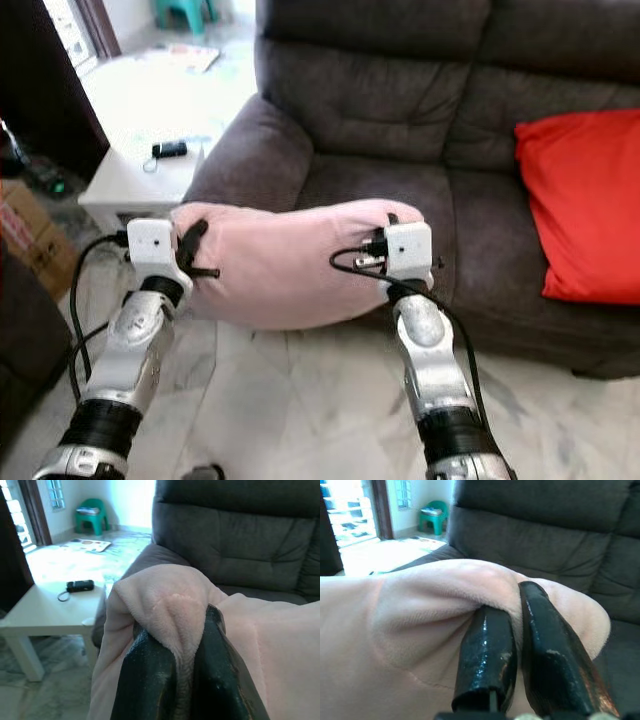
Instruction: Move the pillow to the sofa from floor
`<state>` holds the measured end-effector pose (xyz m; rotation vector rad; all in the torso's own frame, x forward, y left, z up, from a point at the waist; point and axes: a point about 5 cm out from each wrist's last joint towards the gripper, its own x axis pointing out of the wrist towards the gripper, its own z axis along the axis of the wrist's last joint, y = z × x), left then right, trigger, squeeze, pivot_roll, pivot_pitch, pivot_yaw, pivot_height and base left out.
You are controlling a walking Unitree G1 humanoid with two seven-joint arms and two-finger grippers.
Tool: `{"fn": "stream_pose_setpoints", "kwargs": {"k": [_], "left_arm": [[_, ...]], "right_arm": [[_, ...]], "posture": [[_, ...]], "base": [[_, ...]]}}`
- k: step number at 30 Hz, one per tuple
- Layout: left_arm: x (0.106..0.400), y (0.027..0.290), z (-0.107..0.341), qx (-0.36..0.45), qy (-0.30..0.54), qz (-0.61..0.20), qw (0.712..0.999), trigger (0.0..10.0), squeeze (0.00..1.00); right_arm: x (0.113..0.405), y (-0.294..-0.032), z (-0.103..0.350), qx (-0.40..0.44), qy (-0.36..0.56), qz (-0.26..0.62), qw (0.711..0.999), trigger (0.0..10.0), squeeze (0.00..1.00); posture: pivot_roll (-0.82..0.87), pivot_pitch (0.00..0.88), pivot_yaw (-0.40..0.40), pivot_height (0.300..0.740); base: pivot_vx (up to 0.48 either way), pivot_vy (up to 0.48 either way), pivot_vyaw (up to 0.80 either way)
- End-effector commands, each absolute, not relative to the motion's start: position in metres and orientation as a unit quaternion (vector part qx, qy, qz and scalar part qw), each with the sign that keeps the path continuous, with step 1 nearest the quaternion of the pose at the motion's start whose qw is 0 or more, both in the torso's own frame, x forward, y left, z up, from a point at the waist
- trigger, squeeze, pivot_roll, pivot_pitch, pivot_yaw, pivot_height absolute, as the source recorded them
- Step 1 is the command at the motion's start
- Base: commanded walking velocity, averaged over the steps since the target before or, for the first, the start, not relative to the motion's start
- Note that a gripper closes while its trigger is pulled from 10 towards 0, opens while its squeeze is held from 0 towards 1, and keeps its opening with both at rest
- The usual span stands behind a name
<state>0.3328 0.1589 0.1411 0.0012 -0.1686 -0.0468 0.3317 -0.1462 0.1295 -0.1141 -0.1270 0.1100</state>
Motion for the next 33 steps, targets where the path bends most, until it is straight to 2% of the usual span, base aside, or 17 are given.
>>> {"fn": "stream_pose_setpoints", "kwargs": {"k": [1, 6, 16, 23, 33], "left_arm": [[0.332, 0.159, 0.154, 0.006, -0.115, -0.022, 0.993, 10.0, 0.00], [0.332, 0.160, 0.155, 0.006, -0.119, -0.019, 0.993, 10.0, 0.00], [0.333, 0.161, 0.163, 0.005, -0.133, -0.014, 0.991, 10.0, 0.00], [0.332, 0.161, 0.180, 0.036, -0.175, -0.012, 0.984, 10.0, 0.00], [0.330, 0.160, 0.214, 0.060, -0.237, -0.006, 0.970, 10.0, 0.00]], "right_arm": [[0.334, -0.149, 0.149, -0.049, -0.109, 0.050, 0.992, 10.0, 0.00], [0.335, -0.148, 0.151, -0.048, -0.112, 0.051, 0.991, 10.0, 0.00], [0.335, -0.147, 0.160, -0.042, -0.134, 0.054, 0.989, 10.0, 0.00], [0.333, -0.145, 0.176, -0.039, -0.176, 0.060, 0.982, 10.0, 0.00], [0.334, -0.142, 0.181, -0.034, -0.185, 0.063, 0.980, 10.0, 0.00]], "posture": [[0.02, 0.083, -0.071, 0.740], [0.02, 0.080, -0.074, 0.740], [0.02, 0.070, -0.072, 0.740], [0.01, 0.056, -0.067, 0.740], [0.01, 0.057, -0.069, 0.740]], "base": [[0.000, 0.000, 0.00], [0.000, 0.000, 0.00], [0.253, 0.000, 0.00], [0.271, 0.000, 0.00], [0.292, 0.000, 0.00]]}}
